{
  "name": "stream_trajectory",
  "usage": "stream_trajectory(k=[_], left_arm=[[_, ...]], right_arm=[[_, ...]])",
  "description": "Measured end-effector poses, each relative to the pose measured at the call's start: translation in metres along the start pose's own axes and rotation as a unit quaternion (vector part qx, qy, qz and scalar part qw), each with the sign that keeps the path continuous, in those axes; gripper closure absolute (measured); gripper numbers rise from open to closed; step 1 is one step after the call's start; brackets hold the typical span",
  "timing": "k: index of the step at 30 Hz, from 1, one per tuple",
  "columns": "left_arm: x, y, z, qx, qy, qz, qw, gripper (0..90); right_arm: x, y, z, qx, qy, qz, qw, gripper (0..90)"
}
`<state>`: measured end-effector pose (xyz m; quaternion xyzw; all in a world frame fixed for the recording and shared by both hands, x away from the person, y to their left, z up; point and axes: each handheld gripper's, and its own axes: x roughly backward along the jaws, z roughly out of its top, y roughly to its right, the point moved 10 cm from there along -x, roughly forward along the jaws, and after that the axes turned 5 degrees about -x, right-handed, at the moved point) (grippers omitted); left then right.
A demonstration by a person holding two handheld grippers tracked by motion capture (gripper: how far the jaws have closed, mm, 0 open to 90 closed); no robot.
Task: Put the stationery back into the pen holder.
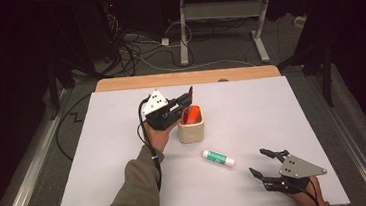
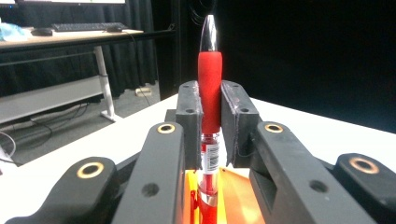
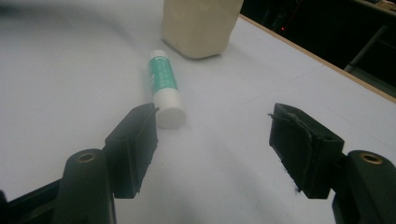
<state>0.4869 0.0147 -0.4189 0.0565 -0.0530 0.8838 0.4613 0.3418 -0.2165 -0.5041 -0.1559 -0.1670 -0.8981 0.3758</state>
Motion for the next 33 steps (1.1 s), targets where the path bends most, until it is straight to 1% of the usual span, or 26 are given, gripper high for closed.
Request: stream_trajectory(k=[1, 4, 8, 16, 21, 26, 28, 33], left_arm=[[0.000, -0.001, -0.002, 0.000, -0.004, 0.003, 1.0000, 77.2], [0.001, -0.001, -0.007, 0.004, -0.008, 0.002, 1.0000, 77.2], [0.002, 0.001, -0.013, 0.000, -0.019, 0.002, 0.9998, 77.1], [0.006, 0.002, -0.023, -0.003, -0.033, 0.001, 0.9995, 77.0], [0.007, 0.002, -0.031, -0.003, -0.044, -0.004, 0.9990, 76.9], [0.008, 0.004, -0.036, -0.005, -0.051, -0.008, 0.9986, 76.8], [0.009, 0.003, -0.038, -0.007, -0.055, -0.006, 0.9985, 76.7], [0.013, 0.001, -0.040, -0.004, -0.056, -0.004, 0.9984, 76.1]], right_arm=[[0.000, 0.000, 0.000, 0.000, 0.000, 0.000, 1.0000, 33.1], [0.000, 0.000, 0.000, -0.001, -0.001, -0.001, 1.0000, 33.1], [0.000, 0.000, 0.000, 0.000, -0.001, -0.001, 1.0000, 33.2], [0.000, -0.001, 0.000, 0.003, -0.002, 0.002, 1.0000, 33.2], [-0.001, -0.001, 0.000, 0.004, -0.003, 0.002, 1.0000, 33.4], [-0.001, -0.002, 0.000, 0.006, -0.004, 0.002, 1.0000, 33.4], [-0.001, -0.001, 0.000, 0.005, -0.004, 0.002, 1.0000, 33.5], [-0.001, -0.001, -0.001, 0.005, -0.005, 0.002, 1.0000, 33.5]])
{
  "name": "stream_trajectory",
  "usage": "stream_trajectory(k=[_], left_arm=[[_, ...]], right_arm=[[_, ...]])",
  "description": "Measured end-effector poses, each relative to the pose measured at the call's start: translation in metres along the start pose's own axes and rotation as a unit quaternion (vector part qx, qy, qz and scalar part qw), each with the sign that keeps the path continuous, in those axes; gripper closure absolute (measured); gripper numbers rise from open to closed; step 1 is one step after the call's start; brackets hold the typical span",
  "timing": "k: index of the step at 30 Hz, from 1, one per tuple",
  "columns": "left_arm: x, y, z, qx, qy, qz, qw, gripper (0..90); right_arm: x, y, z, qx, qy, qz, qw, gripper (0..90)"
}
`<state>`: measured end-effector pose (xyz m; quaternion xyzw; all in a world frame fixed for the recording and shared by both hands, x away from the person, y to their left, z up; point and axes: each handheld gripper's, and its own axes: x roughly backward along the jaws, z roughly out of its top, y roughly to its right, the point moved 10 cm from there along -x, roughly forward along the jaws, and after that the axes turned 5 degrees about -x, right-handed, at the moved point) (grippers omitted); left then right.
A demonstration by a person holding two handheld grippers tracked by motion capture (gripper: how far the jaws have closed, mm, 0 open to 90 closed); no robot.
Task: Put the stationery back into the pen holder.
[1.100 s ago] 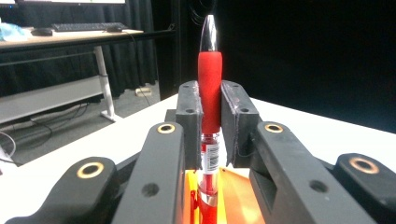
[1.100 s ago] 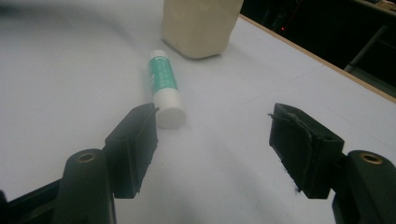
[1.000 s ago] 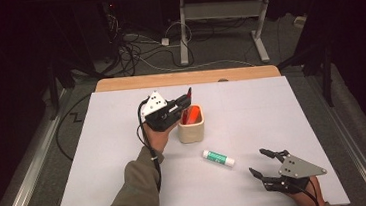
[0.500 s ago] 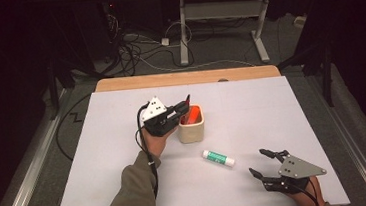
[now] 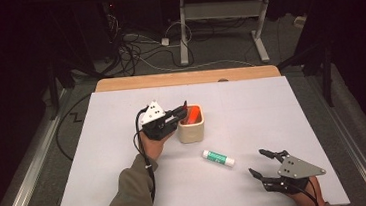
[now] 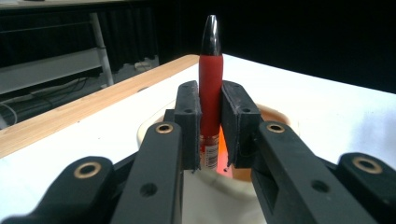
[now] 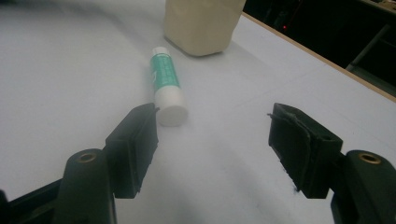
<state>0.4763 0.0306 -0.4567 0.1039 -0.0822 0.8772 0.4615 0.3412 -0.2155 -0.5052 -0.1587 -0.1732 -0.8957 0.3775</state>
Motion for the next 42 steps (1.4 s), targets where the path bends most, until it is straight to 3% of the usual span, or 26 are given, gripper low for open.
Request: stream_trajectory(k=[9, 12, 22, 25, 32, 36, 39, 42], left_arm=[[0.009, 0.000, -0.006, -0.013, -0.002, 0.006, 0.9999, 70.9], [0.014, 0.001, -0.005, -0.006, 0.009, 0.004, 0.9999, 70.7], [0.034, 0.008, -0.009, -0.039, 0.005, 0.019, 0.9990, 65.9], [0.039, 0.009, -0.010, -0.040, 0.010, 0.022, 0.9989, 63.5], [0.052, 0.013, -0.017, -0.064, -0.002, 0.034, 0.9974, 61.1], [0.058, 0.019, -0.024, -0.096, -0.035, 0.031, 0.9943, 53.3], [0.062, 0.024, -0.031, -0.128, -0.070, 0.027, 0.9889, 46.6], [0.064, 0.030, -0.034, -0.143, -0.090, 0.021, 0.9854, 40.9]], right_arm=[[0.000, 0.000, 0.000, 0.000, 0.000, 0.001, 1.0000, 33.5], [0.000, 0.000, 0.000, 0.000, 0.000, 0.001, 1.0000, 33.5], [0.000, 0.000, 0.000, -0.002, 0.001, 0.002, 1.0000, 33.6], [0.000, 0.000, 0.001, -0.003, 0.002, 0.001, 1.0000, 33.6], [0.000, 0.000, 0.000, -0.003, 0.001, 0.002, 1.0000, 33.6], [0.000, 0.000, 0.001, -0.002, 0.001, 0.003, 1.0000, 33.8], [0.000, 0.000, 0.000, 0.001, -0.002, 0.000, 1.0000, 34.4], [0.000, -0.001, 0.000, 0.001, -0.002, 0.001, 1.0000, 34.5]])
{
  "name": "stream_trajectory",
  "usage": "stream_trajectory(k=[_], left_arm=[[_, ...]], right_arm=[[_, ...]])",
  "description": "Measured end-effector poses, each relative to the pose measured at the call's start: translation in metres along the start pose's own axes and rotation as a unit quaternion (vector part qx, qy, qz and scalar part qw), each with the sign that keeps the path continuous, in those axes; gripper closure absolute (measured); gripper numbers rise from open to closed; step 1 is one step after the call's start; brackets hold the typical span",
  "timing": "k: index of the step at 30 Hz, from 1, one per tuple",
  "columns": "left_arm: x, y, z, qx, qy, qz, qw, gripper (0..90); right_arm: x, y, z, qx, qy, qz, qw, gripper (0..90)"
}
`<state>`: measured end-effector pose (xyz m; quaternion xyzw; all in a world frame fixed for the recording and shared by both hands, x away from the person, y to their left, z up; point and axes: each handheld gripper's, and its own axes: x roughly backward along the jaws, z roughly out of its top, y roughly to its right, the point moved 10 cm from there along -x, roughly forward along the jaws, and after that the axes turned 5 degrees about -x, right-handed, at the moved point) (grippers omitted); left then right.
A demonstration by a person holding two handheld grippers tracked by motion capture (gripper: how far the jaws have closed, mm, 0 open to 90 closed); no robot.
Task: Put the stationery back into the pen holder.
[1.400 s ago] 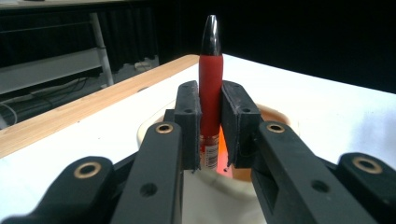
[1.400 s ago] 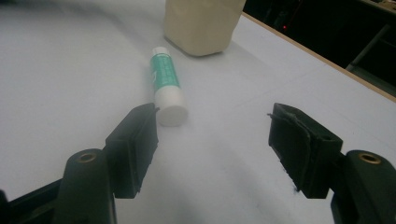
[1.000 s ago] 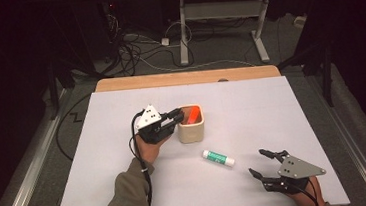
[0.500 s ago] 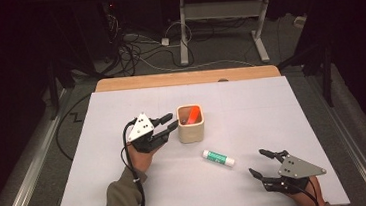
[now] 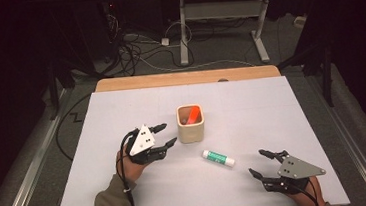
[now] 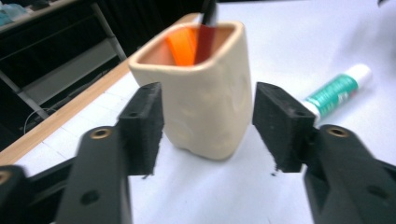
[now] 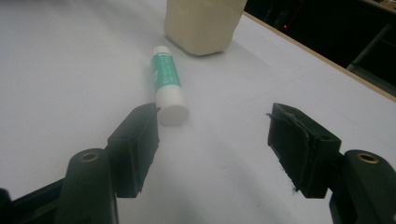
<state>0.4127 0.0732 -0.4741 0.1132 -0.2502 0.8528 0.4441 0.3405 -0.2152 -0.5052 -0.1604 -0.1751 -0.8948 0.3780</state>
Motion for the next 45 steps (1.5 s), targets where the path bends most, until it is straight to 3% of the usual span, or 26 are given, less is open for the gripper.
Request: stream_trajectory(k=[6, 11, 26, 35, 42, 45], left_arm=[[-0.001, 0.017, 0.000, -0.041, -0.046, -0.029, 0.9977, 34.6], [-0.004, 0.033, 0.003, -0.074, -0.073, -0.059, 0.9928, 30.8], [-0.016, 0.051, 0.012, -0.098, -0.098, -0.100, 0.9852, 29.7], [-0.041, 0.071, 0.021, -0.123, -0.121, -0.140, 0.9751, 29.7], [-0.070, 0.085, 0.026, -0.148, -0.152, -0.173, 0.9618, 29.7], [-0.083, 0.089, 0.028, -0.152, -0.159, -0.186, 0.9577, 29.8]], right_arm=[[-0.001, -0.001, -0.001, -0.002, -0.004, 0.003, 1.0000, 34.5], [-0.002, 0.000, -0.003, -0.003, -0.013, 0.001, 0.9999, 34.7], [-0.003, 0.004, -0.007, -0.006, -0.025, 0.000, 0.9997, 34.7], [-0.005, 0.003, -0.010, -0.006, -0.037, 0.003, 0.9993, 34.7], [-0.006, 0.004, -0.013, -0.008, -0.047, 0.004, 0.9988, 34.7], [-0.005, 0.005, -0.013, -0.009, -0.047, 0.004, 0.9988, 34.7]])
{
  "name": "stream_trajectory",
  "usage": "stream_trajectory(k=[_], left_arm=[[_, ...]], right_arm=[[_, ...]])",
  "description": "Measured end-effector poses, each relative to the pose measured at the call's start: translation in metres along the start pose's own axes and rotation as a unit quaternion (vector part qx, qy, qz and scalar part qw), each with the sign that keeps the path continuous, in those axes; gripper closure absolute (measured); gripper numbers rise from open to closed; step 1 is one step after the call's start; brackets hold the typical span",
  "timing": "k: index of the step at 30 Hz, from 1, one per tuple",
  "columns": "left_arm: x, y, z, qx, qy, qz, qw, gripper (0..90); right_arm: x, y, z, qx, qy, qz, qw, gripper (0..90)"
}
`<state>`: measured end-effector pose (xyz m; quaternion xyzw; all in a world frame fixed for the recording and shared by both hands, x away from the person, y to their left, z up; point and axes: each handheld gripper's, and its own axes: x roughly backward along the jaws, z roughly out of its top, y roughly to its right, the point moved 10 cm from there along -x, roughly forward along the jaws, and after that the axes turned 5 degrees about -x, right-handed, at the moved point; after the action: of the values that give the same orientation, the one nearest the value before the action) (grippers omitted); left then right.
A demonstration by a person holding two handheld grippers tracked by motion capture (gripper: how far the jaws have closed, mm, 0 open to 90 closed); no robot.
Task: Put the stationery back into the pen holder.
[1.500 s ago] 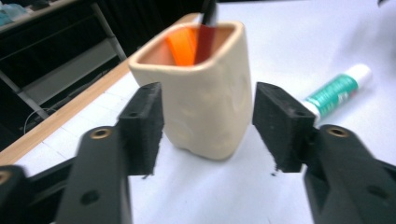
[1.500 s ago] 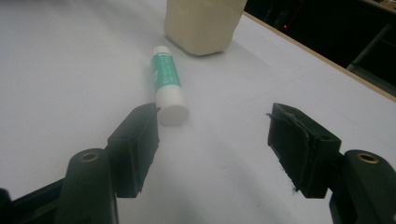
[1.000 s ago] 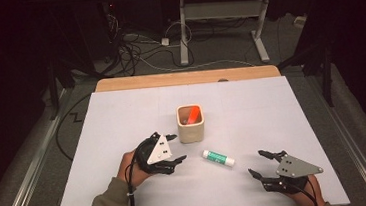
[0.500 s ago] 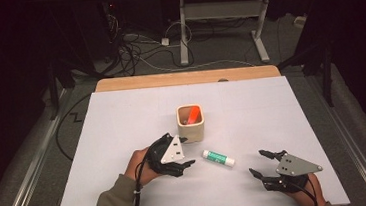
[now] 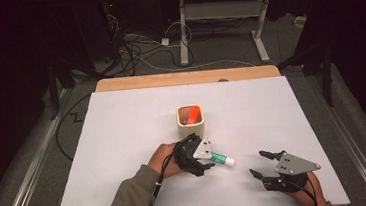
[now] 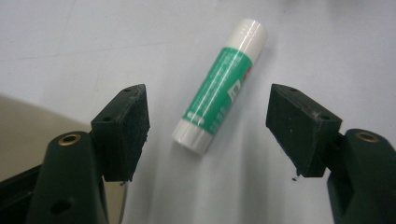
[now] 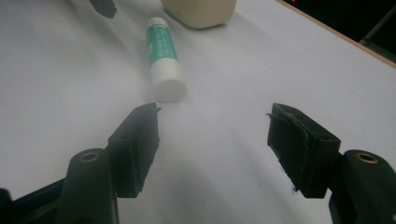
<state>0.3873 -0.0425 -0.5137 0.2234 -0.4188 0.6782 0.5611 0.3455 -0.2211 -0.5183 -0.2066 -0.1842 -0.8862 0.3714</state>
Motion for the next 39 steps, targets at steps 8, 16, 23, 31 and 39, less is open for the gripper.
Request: stream_trajectory(k=[8, 16, 23, 31, 39], left_arm=[[-0.021, -0.005, 0.008, -0.024, -0.046, -0.044, 0.9977, 30.8], [-0.033, -0.006, 0.008, -0.055, -0.112, -0.091, 0.9880, 36.1], [-0.041, -0.006, 0.010, -0.062, -0.129, -0.125, 0.9819, 40.8], [-0.040, -0.002, 0.010, -0.080, -0.134, -0.186, 0.9701, 58.4], [-0.038, 0.001, 0.011, -0.076, -0.130, -0.181, 0.9719, 63.7]], right_arm=[[0.000, 0.000, -0.001, -0.002, -0.006, 0.006, 1.0000, 34.8], [0.000, -0.001, -0.003, -0.005, -0.014, 0.013, 0.9998, 35.0], [-0.001, -0.003, -0.003, -0.004, -0.019, 0.017, 0.9997, 35.5], [-0.002, -0.005, -0.004, -0.003, -0.023, 0.025, 0.9994, 35.6], [-0.002, -0.005, -0.004, -0.002, -0.023, 0.028, 0.9993, 35.6]])
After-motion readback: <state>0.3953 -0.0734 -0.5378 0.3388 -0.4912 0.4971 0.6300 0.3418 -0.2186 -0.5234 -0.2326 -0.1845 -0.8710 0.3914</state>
